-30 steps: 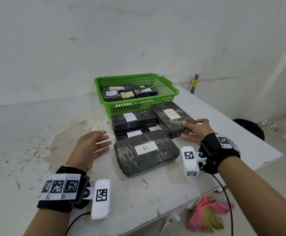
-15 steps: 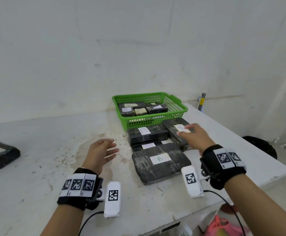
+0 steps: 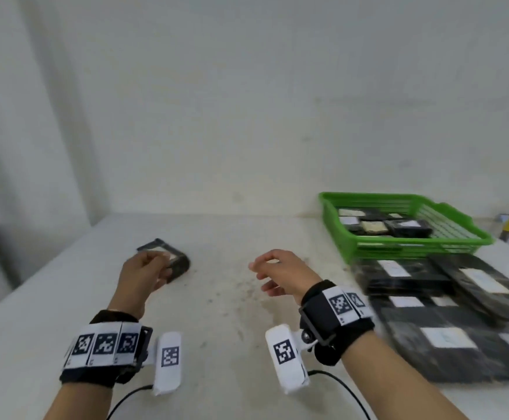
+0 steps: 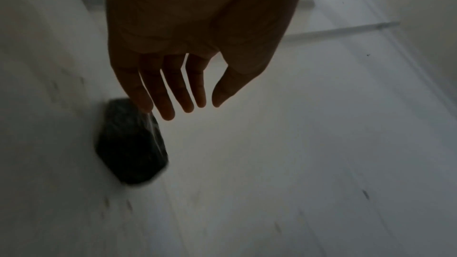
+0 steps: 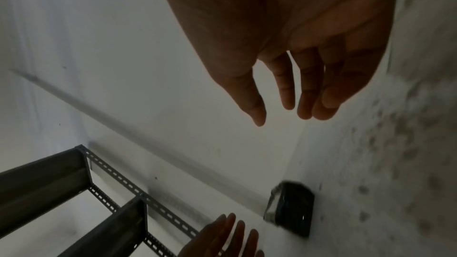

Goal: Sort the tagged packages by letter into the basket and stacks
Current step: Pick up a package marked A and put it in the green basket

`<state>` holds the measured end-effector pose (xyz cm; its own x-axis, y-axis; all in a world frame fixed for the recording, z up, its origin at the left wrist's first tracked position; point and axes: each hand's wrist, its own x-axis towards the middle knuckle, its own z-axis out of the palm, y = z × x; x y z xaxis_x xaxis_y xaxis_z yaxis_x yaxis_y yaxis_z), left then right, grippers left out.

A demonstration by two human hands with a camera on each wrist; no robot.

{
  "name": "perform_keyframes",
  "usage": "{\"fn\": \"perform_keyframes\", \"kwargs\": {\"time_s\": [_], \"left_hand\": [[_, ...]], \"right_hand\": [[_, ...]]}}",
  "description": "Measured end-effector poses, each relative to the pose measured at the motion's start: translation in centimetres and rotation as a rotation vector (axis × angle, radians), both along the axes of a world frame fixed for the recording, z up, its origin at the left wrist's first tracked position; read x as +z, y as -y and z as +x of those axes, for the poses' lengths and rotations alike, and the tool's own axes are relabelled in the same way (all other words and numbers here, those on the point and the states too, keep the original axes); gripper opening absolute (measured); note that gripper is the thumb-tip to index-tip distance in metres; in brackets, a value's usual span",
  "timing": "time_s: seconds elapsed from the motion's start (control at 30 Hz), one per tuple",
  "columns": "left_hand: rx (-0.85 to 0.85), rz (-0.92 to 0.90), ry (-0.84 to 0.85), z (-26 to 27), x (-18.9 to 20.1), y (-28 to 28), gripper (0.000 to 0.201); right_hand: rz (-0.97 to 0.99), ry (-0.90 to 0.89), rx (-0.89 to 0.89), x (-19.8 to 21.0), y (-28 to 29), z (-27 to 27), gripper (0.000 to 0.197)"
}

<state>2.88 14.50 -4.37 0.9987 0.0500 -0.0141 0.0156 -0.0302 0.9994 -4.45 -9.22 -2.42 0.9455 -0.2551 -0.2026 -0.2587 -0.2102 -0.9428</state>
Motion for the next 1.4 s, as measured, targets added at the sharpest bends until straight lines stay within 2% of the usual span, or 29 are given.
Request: {"fn": "perform_keyframes", "kwargs": {"time_s": [0.13,0.23,0.3,0.4,0.47,0.53,0.77,0.93,1.03,1.13,1.3,1.4], "left_hand": [[0.121,-0.008,-0.013,3.4,-0.6,-5.7,0.012],[0.153,-0.035,-0.054,5.0,-1.2,-7.8,0.005],[0.156,-0.064,-0.068,5.6,-1.6,-8.3,0.011],[0.158,-0.12,-0.086,6.0,-2.2,-8.9,0.014],[0.16,-0.127,-0.081,6.3,-2.6,-9.0,0.014],[0.146,-0.148,-0.075,6.3,-2.6,-8.8,0.014],[0.108,-0.183,-0.076,5.9,-2.5,-7.9,0.02],[0.056,-0.19,-0.05,5.2,-2.2,-6.9,0.03],[-0.013,-0.187,-0.07,4.2,-1.5,-5.3,0.034],[-0.164,-0.137,-0.093,2.8,-0.1,-2.6,0.039],[-0.411,-0.115,-0.091,0.3,1.0,2.8,0.078],[-0.386,-0.198,0.015,-0.9,0.0,6.0,0.067]], "right_hand": [[0.034,-0.033,0.059,-1.6,-6.4,5.3,0.03],[0.009,-0.089,0.069,-2.1,-10.3,8.7,0.047],[-0.034,-0.107,0.043,-2.2,-12.1,10.8,0.057],[-0.117,-0.132,0.029,-2.7,-14.1,13.0,0.056],[-0.101,-0.134,0.027,-3.1,-14.7,13.5,0.042],[-0.036,-0.103,0.017,-3.4,-14.5,13.5,0.022],[0.238,-0.039,-0.044,-3.7,-13.6,13.0,0.018],[0.439,0.038,-0.106,-2.4,-11.7,9.8,0.017],[0.536,0.118,-0.124,-2.2,-9.5,7.4,0.016],[0.647,0.211,-0.175,-2.2,-7.1,5.1,0.019],[0.717,0.309,-0.167,-1.7,-4.3,2.6,0.02],[0.712,0.359,-0.166,-1.6,-3.6,1.7,0.016]]}}
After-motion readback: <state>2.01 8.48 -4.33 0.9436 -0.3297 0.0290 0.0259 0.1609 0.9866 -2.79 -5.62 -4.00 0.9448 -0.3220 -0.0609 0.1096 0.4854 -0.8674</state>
